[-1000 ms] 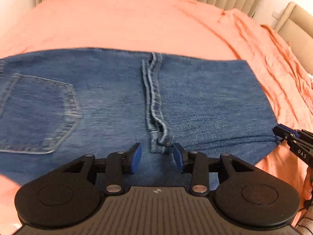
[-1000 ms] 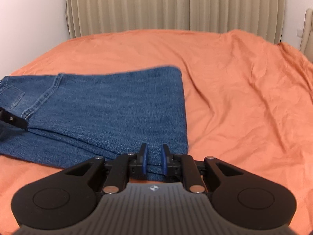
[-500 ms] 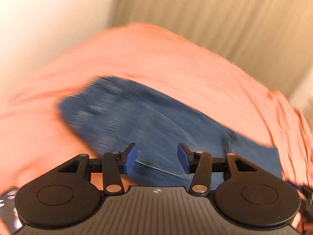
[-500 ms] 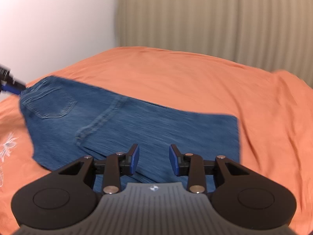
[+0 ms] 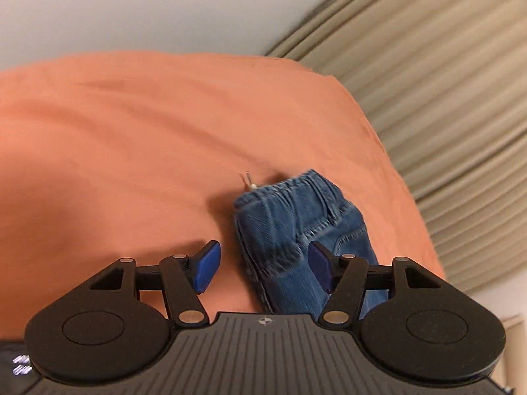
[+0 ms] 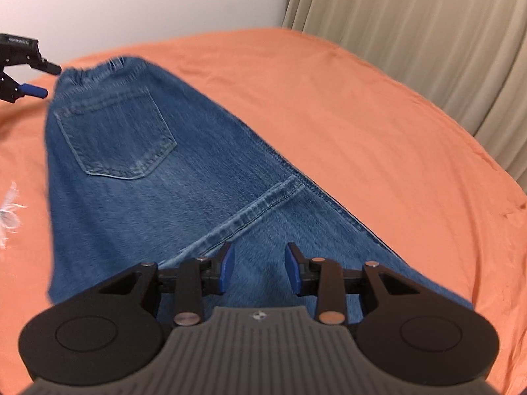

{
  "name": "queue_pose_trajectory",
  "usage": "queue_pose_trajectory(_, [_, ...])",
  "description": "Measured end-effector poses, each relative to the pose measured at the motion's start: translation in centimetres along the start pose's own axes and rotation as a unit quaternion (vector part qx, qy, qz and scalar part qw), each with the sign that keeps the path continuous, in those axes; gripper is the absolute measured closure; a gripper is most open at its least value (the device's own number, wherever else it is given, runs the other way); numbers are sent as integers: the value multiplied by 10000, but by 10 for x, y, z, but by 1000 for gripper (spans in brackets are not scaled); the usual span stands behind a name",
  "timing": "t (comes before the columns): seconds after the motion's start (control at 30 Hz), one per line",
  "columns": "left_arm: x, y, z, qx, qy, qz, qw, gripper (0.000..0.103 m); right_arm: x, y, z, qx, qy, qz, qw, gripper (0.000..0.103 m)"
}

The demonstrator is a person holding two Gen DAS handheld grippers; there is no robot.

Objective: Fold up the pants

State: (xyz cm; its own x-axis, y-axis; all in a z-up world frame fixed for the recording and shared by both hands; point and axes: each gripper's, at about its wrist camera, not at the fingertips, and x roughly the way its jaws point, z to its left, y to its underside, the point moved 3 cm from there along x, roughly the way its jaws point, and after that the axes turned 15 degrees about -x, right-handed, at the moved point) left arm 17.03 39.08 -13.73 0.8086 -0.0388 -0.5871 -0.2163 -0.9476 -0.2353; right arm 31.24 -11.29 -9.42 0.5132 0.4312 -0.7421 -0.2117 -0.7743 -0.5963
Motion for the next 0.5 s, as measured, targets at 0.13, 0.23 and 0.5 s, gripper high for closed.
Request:
queue_pose_trajectory(0.13, [27, -8, 6, -169, 102, 98, 9998, 33, 32, -7, -14, 87, -205, 248, 9994, 72])
queue_pose_trajectory(0.23, [44, -14, 5, -84, 170, 160, 9997, 35, 50, -12, -19, 22, -412, 306, 9987, 72])
queue_pose_trajectory(0.5, [66, -20, -2, 126, 291, 264, 9991, 44, 86, -24, -23, -266, -751, 450, 9958, 72])
